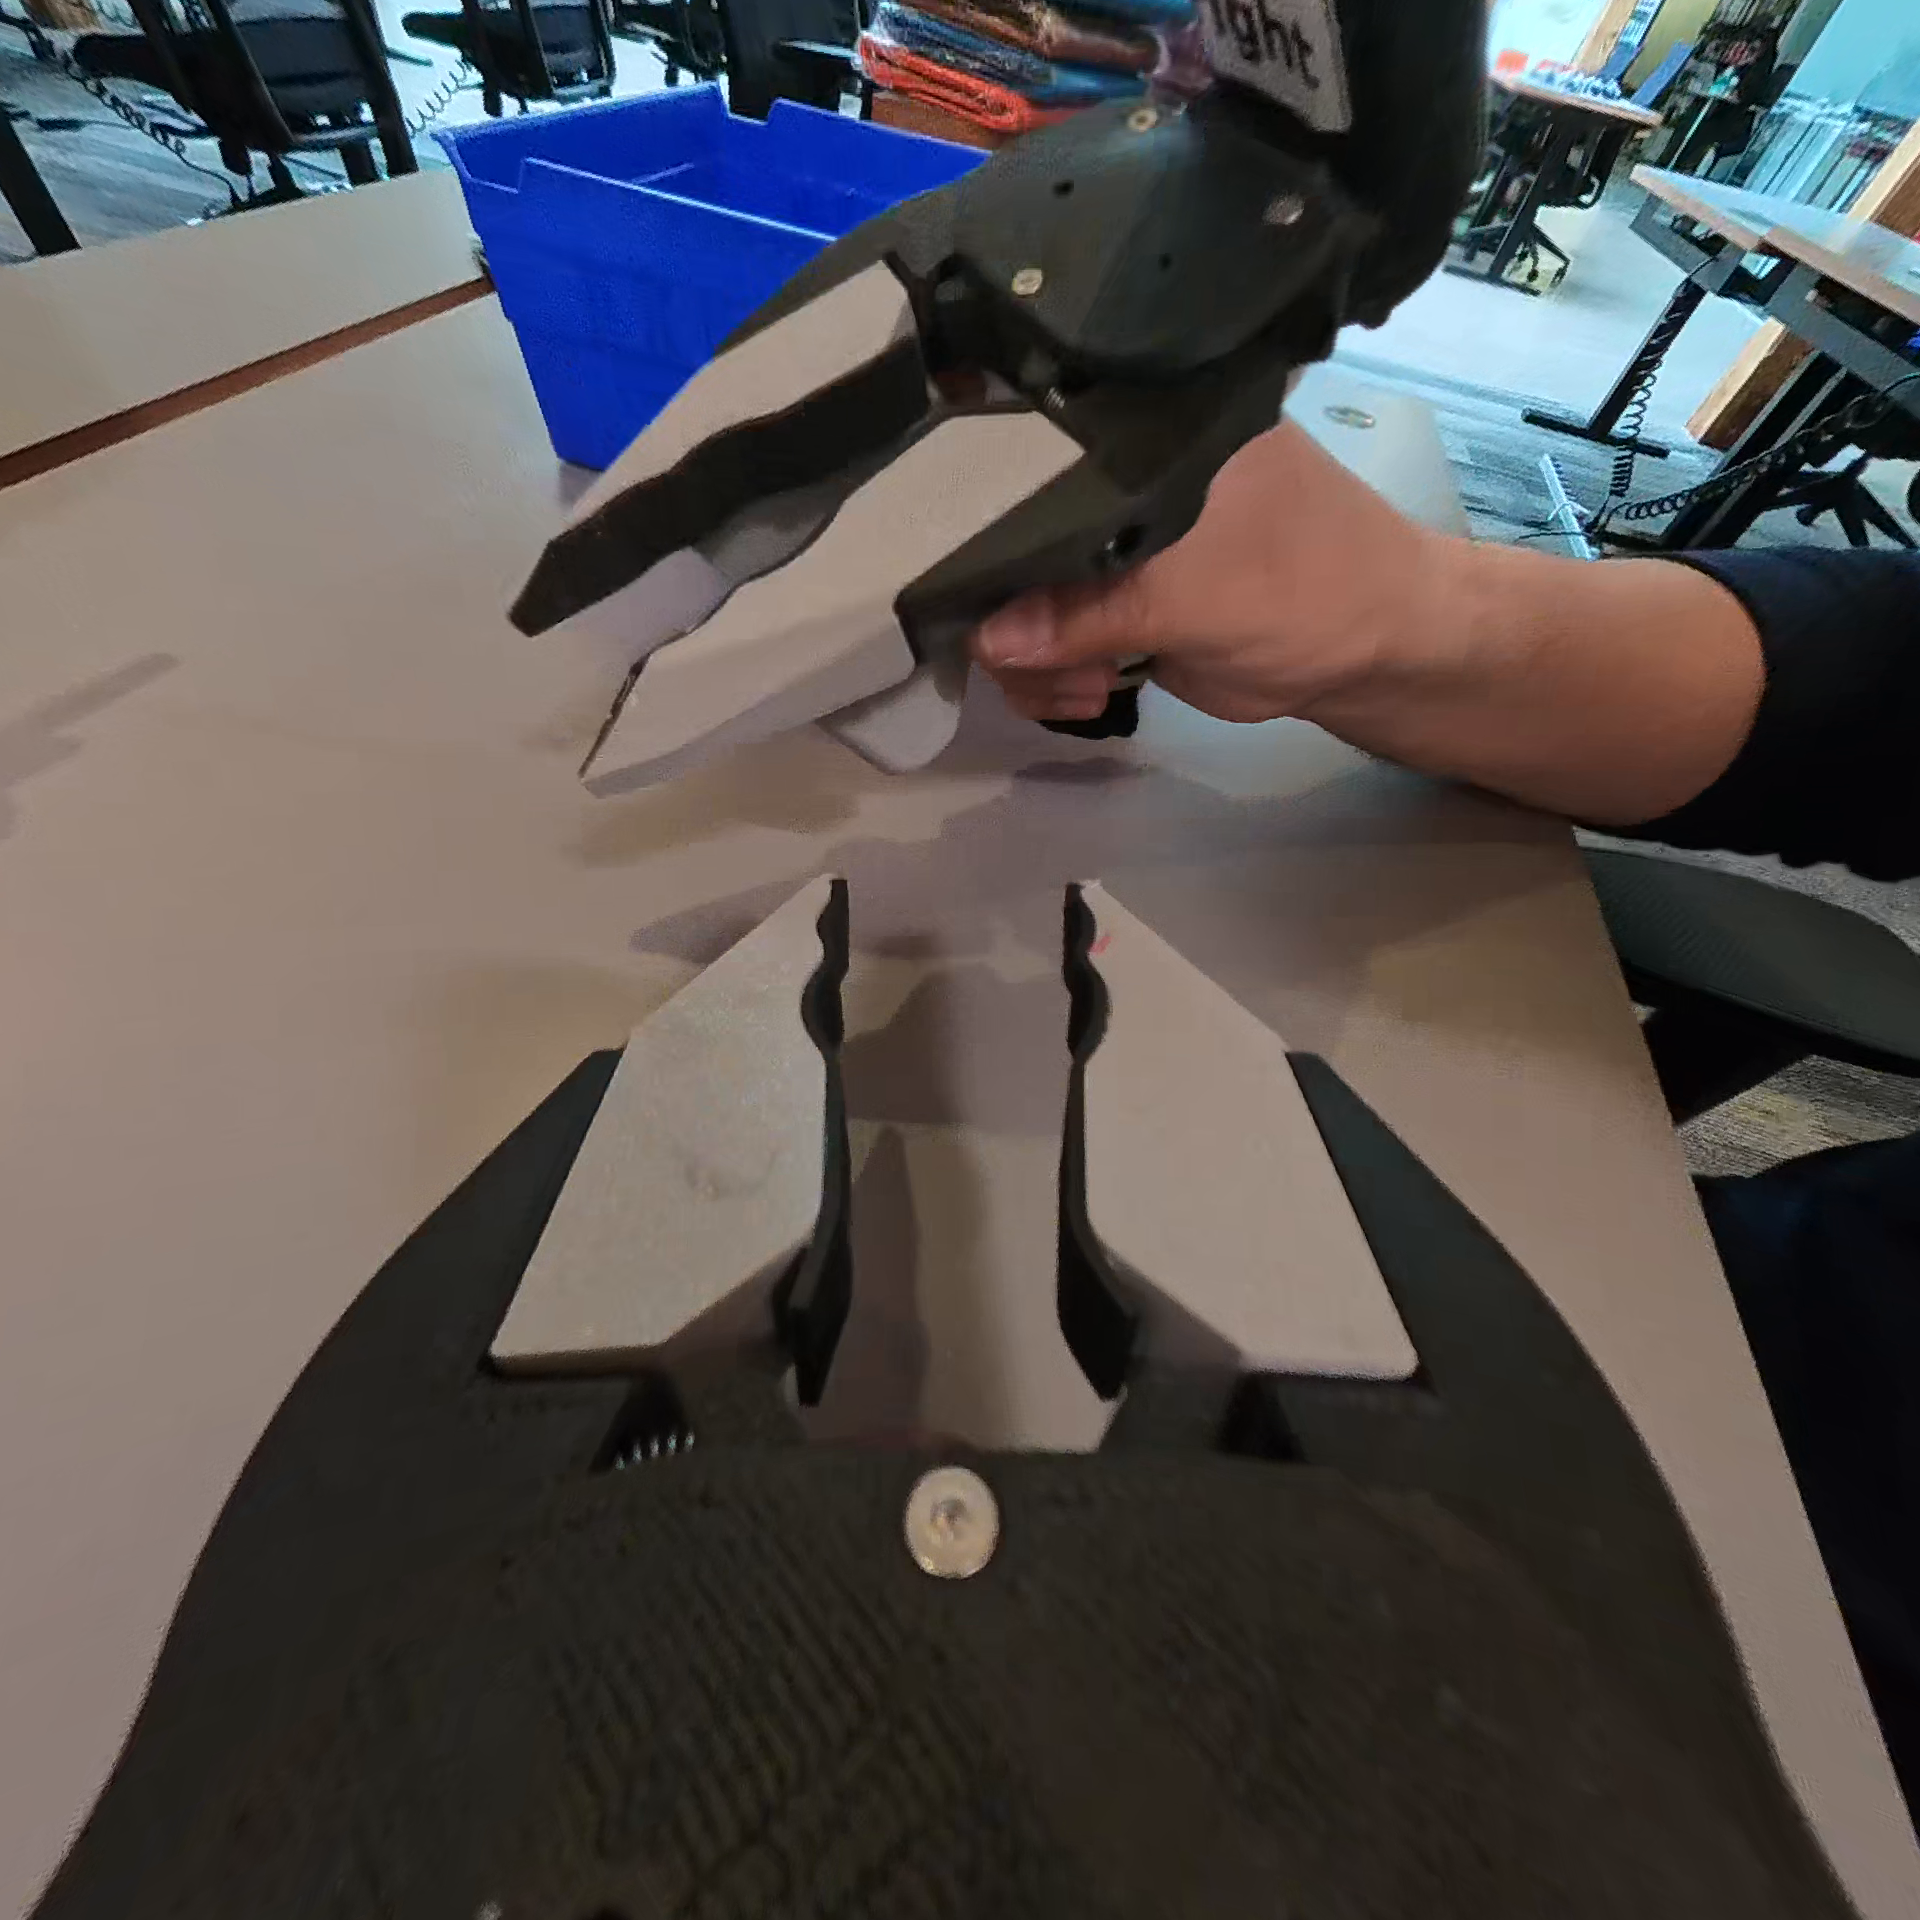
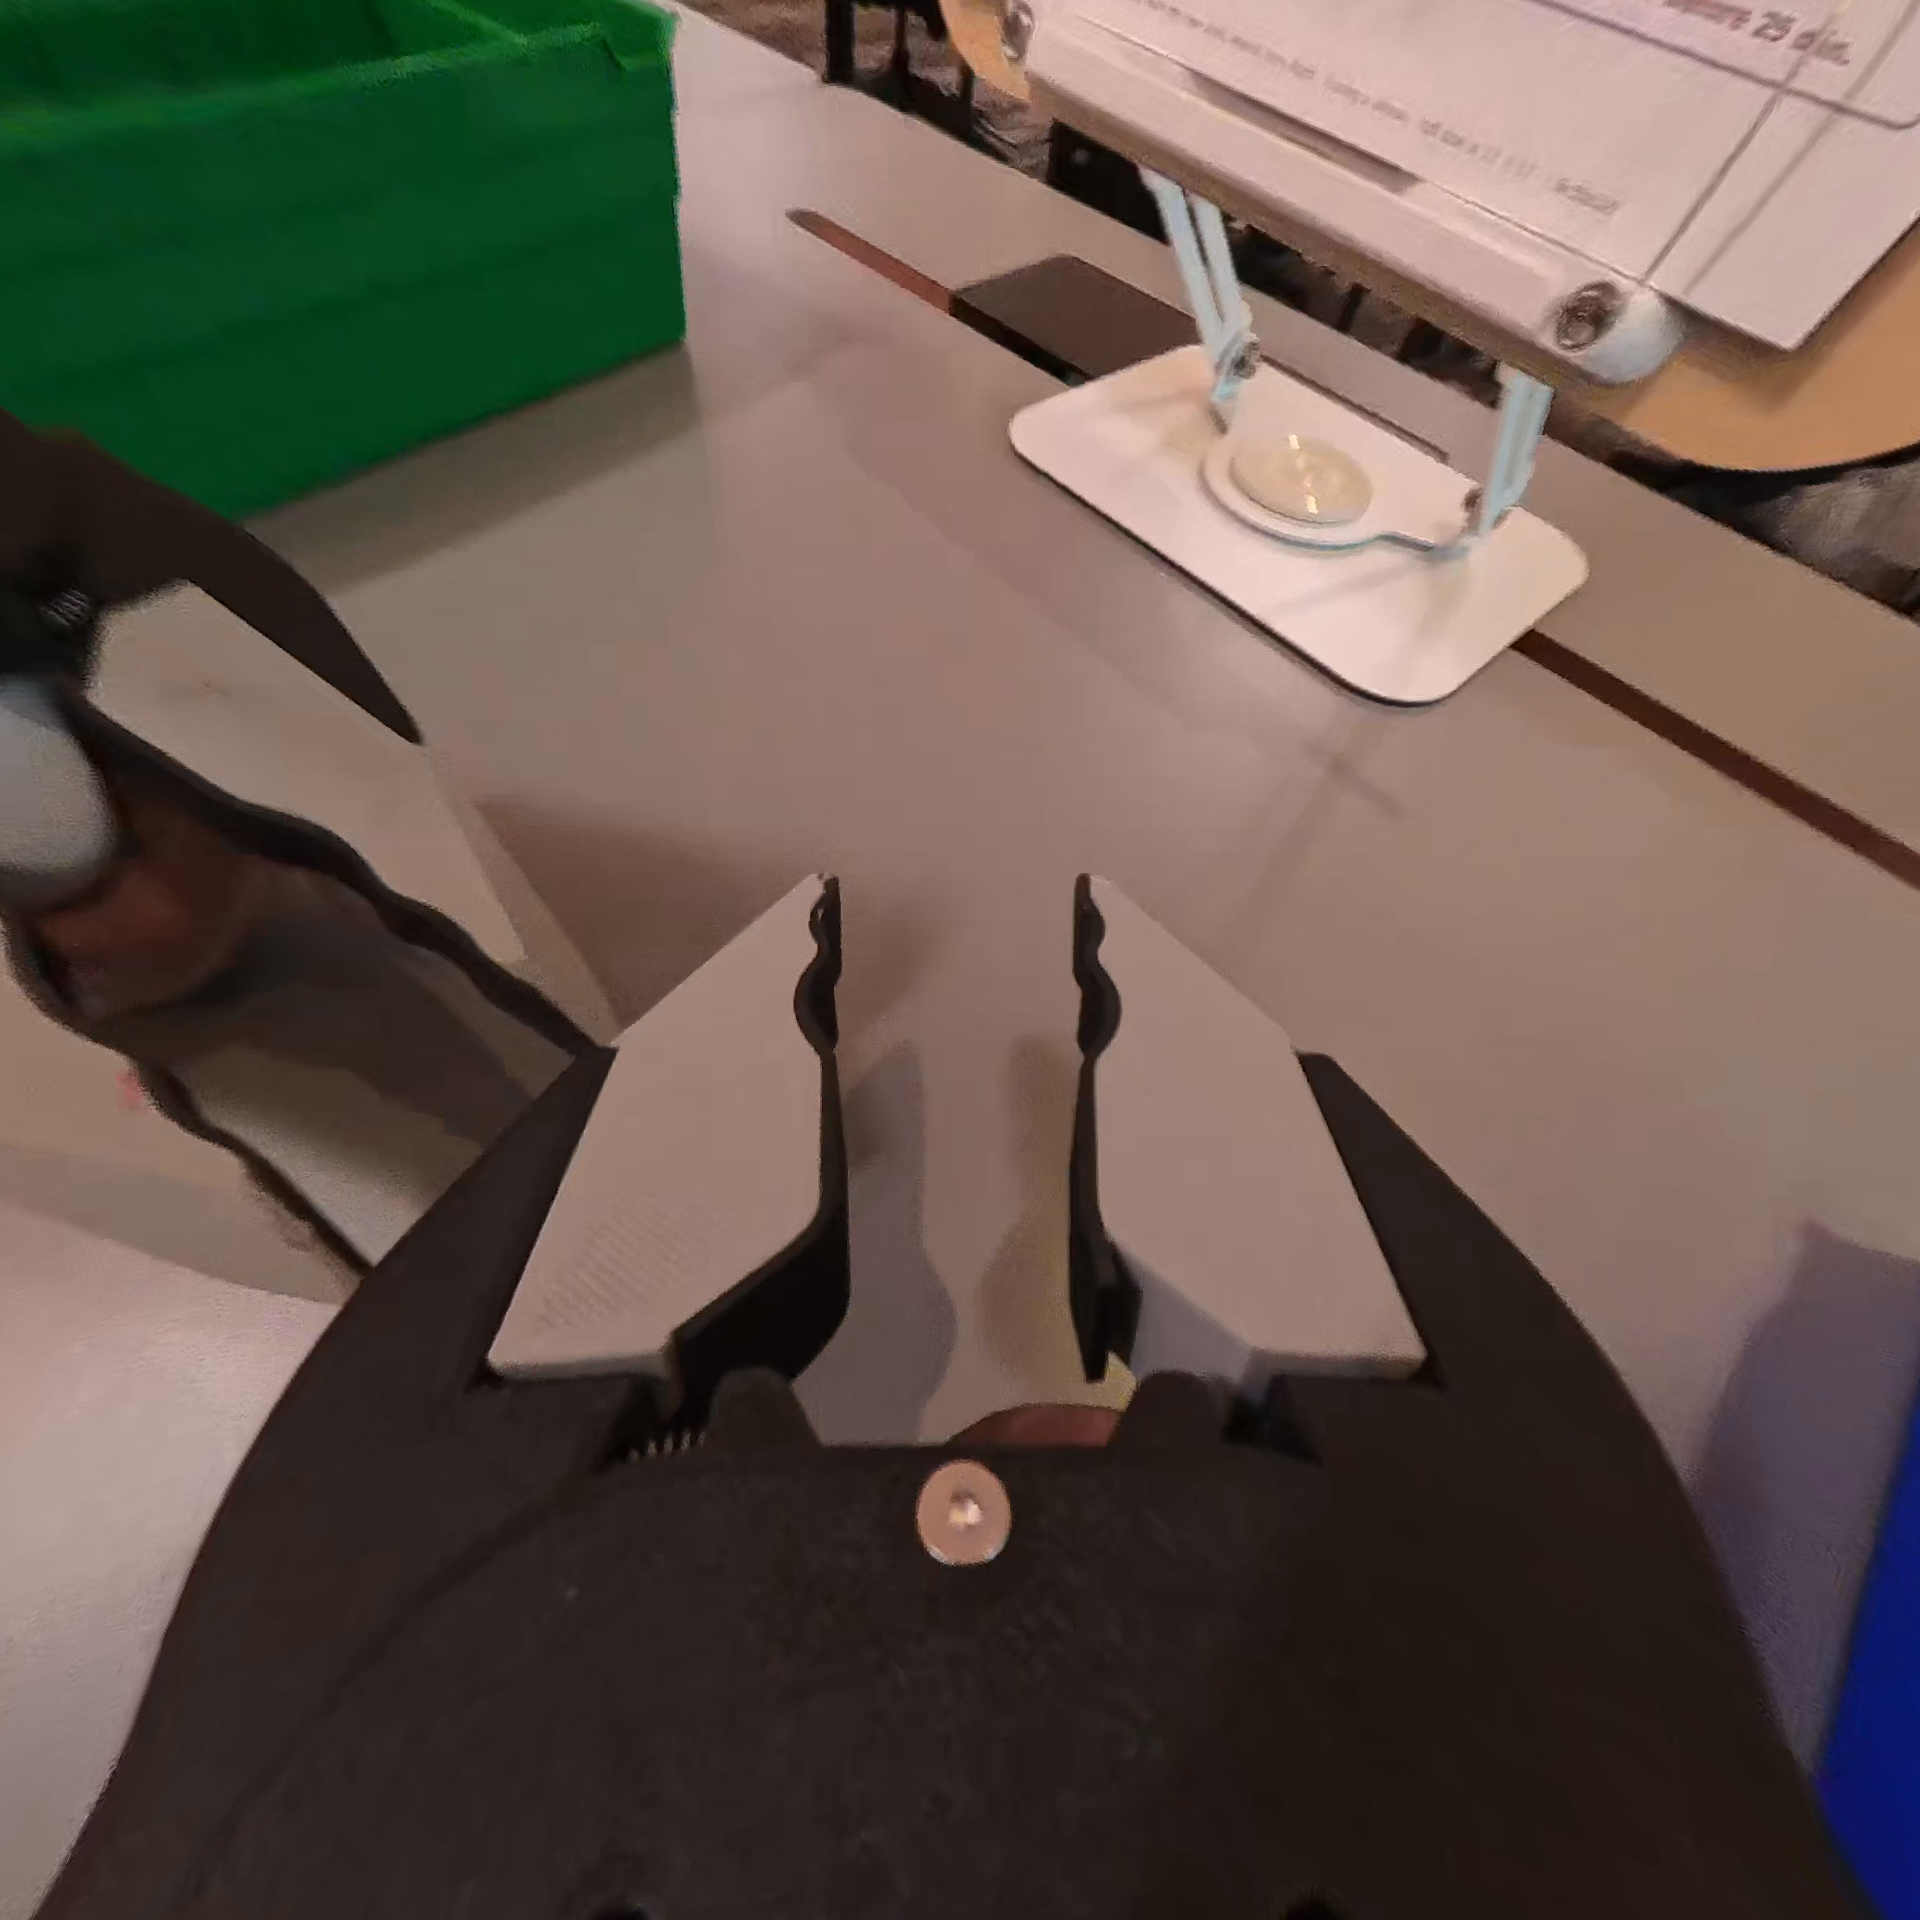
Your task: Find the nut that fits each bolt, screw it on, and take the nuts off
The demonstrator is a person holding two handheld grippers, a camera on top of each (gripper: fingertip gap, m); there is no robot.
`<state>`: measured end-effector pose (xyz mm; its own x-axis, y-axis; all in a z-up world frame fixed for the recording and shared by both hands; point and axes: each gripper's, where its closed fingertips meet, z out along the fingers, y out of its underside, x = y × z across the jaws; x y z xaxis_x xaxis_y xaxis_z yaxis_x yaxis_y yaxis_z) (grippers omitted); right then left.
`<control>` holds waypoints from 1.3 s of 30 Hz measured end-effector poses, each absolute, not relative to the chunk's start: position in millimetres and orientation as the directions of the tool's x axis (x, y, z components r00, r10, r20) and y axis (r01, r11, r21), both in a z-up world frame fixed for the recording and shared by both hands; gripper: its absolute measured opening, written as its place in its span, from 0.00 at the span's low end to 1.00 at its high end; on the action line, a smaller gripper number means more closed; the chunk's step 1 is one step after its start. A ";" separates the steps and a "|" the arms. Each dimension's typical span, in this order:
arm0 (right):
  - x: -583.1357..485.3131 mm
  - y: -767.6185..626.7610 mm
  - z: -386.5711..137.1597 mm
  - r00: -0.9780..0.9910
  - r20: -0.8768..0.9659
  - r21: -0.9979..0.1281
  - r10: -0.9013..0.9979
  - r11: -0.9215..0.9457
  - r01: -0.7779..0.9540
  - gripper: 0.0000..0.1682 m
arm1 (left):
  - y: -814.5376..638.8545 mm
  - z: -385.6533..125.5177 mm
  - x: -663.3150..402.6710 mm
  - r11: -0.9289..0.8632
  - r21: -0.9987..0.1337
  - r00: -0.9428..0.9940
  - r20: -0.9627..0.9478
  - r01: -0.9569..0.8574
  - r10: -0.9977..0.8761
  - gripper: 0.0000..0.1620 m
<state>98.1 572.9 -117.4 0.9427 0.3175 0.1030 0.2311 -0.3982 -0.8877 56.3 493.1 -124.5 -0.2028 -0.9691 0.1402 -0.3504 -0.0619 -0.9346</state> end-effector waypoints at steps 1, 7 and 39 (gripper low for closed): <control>105.3 572.5 -116.8 0.946 0.142 -0.888 0.292 -0.384 0.252 0.25 | 491.6 -124.5 56.8 -0.062 -0.934 -0.205 0.141 -0.351 -0.969 0.24; 109.1 571.4 -112.6 0.952 0.077 -0.910 0.298 -0.368 0.189 0.28 | 481.0 -128.8 58.9 -0.050 -0.925 -0.233 0.147 -0.377 -0.961 0.26; 72.9 571.9 -143.9 0.900 0.061 -0.881 0.432 -0.400 0.252 0.29 | 489.8 -149.2 33.3 0.016 -0.863 -0.264 0.136 -0.504 -0.955 0.40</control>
